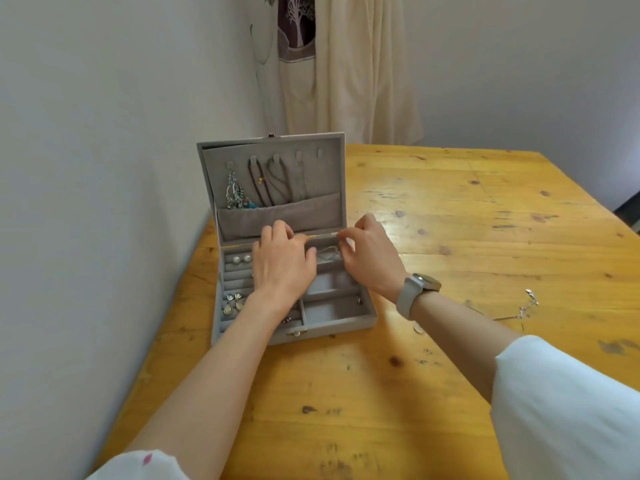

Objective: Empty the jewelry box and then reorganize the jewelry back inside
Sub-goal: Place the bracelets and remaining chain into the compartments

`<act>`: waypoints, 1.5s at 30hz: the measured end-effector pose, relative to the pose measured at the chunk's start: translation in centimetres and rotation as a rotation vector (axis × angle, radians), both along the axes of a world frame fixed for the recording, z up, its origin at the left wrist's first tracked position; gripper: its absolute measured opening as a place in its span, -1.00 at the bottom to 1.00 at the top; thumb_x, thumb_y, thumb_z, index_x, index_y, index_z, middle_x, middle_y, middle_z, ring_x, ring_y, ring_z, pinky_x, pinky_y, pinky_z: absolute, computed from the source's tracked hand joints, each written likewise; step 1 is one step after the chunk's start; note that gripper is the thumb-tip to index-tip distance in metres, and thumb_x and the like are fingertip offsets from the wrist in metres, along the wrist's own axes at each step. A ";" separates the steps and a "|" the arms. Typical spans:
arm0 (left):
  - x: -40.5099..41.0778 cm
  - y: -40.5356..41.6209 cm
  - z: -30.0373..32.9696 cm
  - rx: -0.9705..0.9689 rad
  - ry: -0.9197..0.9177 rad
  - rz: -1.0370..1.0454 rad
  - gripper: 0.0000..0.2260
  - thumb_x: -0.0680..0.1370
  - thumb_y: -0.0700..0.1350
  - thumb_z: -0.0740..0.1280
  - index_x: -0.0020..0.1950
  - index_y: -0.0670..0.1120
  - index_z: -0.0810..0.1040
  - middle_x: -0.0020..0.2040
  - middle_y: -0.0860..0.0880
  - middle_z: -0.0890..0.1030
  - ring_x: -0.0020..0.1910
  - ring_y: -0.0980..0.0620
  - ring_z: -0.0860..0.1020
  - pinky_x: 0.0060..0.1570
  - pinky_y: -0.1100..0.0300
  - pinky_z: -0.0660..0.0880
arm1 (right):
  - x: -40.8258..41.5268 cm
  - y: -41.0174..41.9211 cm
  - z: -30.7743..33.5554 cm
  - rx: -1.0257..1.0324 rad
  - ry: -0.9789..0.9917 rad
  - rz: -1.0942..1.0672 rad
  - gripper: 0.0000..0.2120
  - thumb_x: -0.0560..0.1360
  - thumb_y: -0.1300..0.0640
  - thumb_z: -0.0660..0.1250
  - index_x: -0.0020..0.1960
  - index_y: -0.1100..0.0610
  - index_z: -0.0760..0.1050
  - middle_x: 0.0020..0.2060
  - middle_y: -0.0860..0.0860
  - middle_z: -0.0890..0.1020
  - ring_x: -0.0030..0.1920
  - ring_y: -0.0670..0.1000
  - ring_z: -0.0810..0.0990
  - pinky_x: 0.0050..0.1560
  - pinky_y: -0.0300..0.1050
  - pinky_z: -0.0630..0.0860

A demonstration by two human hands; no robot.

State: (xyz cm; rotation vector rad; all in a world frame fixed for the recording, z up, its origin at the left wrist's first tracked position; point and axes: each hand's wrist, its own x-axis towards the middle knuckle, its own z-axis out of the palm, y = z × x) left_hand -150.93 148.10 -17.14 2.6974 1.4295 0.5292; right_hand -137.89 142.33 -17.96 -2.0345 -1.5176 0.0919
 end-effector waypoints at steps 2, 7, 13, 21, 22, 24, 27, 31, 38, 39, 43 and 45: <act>-0.5 -1.5 0.6 0.000 -0.137 -0.011 -0.74 0.54 -0.06 0.21 0.17 -0.09 0.55 0.12 -0.08 0.45 0.15 -0.06 0.34 0.09 0.07 0.28 | 0.5 -1.9 0.8 0.026 0.089 0.019 -0.75 0.52 0.20 0.21 0.17 0.21 0.50 0.01 0.12 0.44 0.02 0.07 0.44 0.04 -0.14 0.40; 0.4 -10.2 0.4 -0.012 -0.302 -0.217 -0.75 0.49 -0.10 0.24 0.11 -0.11 0.59 0.11 -0.09 0.55 0.13 -0.09 0.47 0.07 0.02 0.38 | 2.6 -9.4 1.7 -0.008 0.198 0.031 -0.78 0.50 0.23 0.24 0.13 0.16 0.52 -0.02 0.06 0.52 -0.02 -0.02 0.47 -0.02 -0.29 0.32; 2.6 -19.8 -3.1 -0.260 0.045 -0.406 -0.55 0.57 0.12 0.07 0.44 0.03 0.23 0.48 -0.07 0.18 0.48 -0.08 0.05 0.39 -0.12 0.02 | 4.6 -21.1 2.3 -0.331 0.206 0.116 -0.84 0.49 0.23 0.25 -0.02 0.04 0.55 -0.11 -0.02 0.55 -0.10 -0.03 0.47 -0.11 -0.41 0.37; 3.4 -21.4 -5.0 -0.195 0.265 -0.339 -0.51 0.57 0.21 -0.10 0.49 0.14 -0.03 0.53 -0.01 -0.05 0.49 -0.05 -0.17 0.40 -0.13 -0.26 | 5.3 -29.8 1.2 -0.718 0.081 0.139 -0.86 0.44 0.12 0.31 -0.05 -0.07 0.42 -0.01 -0.03 0.36 0.05 -0.04 0.28 0.12 -0.12 0.27; 3.3 -21.4 -5.0 -0.192 0.263 -0.340 -0.50 0.57 0.22 -0.10 0.49 0.14 -0.03 0.53 -0.01 -0.05 0.49 -0.05 -0.16 0.41 -0.13 -0.26 | 5.2 -30.1 0.9 -0.687 0.067 0.133 -0.89 0.45 0.13 0.31 -0.07 -0.04 0.44 -0.02 -0.03 0.37 0.04 -0.05 0.27 0.12 -0.13 0.27; 3.4 -21.6 -5.0 -0.192 0.249 -0.338 -0.50 0.57 0.22 -0.10 0.49 0.14 -0.02 0.53 -0.01 -0.04 0.49 -0.04 -0.15 0.41 -0.11 -0.25 | 5.1 -30.2 0.4 -0.631 0.035 0.142 -0.94 0.48 0.15 0.28 -0.05 0.03 0.47 -0.05 -0.04 0.37 0.00 -0.07 0.27 0.04 -0.17 0.25; 3.2 -21.5 -5.0 -0.186 0.215 -0.339 -0.51 0.57 0.22 -0.07 0.49 0.13 0.03 0.53 -0.01 0.00 0.50 -0.03 -0.12 0.41 -0.10 -0.24 | 4.8 -29.7 0.3 -0.531 0.090 0.141 -0.94 0.52 0.20 0.22 -0.02 0.10 0.43 -0.12 -0.06 0.43 -0.09 -0.04 0.36 -0.10 -0.21 0.28; 3.1 -21.2 -4.8 -0.257 0.020 -0.351 -0.61 0.57 0.10 0.12 0.39 0.08 0.31 0.48 0.01 0.20 0.49 0.01 0.01 0.41 0.00 -0.20 | 4.0 -28.2 1.0 -0.254 0.250 0.128 -0.89 0.51 0.27 0.22 -0.08 0.07 0.41 -0.22 -0.09 0.51 -0.16 0.03 0.48 -0.18 -0.28 0.37; 1.6 -18.3 -1.0 -0.863 -0.666 -0.254 -0.74 0.54 -0.22 0.25 0.20 -0.03 0.51 0.16 0.06 0.54 0.16 0.11 0.48 0.08 0.28 0.38 | 3.2 -22.8 2.4 0.197 0.070 0.038 -0.83 0.50 0.32 0.25 0.06 0.24 0.53 -0.13 0.00 0.56 -0.19 -0.04 0.50 -0.13 -0.20 0.49; 1.3 -17.8 -0.6 -0.865 -0.681 -0.256 -0.73 0.53 -0.23 0.26 0.21 -0.03 0.49 0.14 0.06 0.55 0.12 0.12 0.50 0.06 0.28 0.41 | 3.1 -21.8 2.7 0.206 -0.015 0.025 -0.84 0.49 0.31 0.25 0.03 0.23 0.54 -0.14 0.02 0.59 -0.19 0.00 0.50 -0.16 -0.13 0.50; 0.3 -15.4 0.5 -0.853 -0.639 -0.270 -0.69 0.52 -0.16 0.31 0.26 0.01 0.44 0.11 0.06 0.56 0.04 0.15 0.52 -0.03 0.28 0.48 | 1.8 -18.0 4.0 0.084 -0.243 0.170 -0.89 0.49 0.25 0.27 -0.07 0.16 0.57 -0.22 0.00 0.60 -0.20 -0.02 0.41 -0.24 -0.14 0.44; -0.2 -14.1 1.0 -0.911 -0.613 -0.293 -0.73 0.51 -0.13 0.33 0.20 0.02 0.46 0.06 0.05 0.59 0.01 0.15 0.55 -0.02 0.26 0.48 | 1.1 -16.3 4.7 0.095 -0.028 0.220 -0.88 0.49 0.26 0.27 -0.05 0.16 0.58 -0.23 -0.04 0.57 -0.25 -0.05 0.42 -0.21 -0.24 0.41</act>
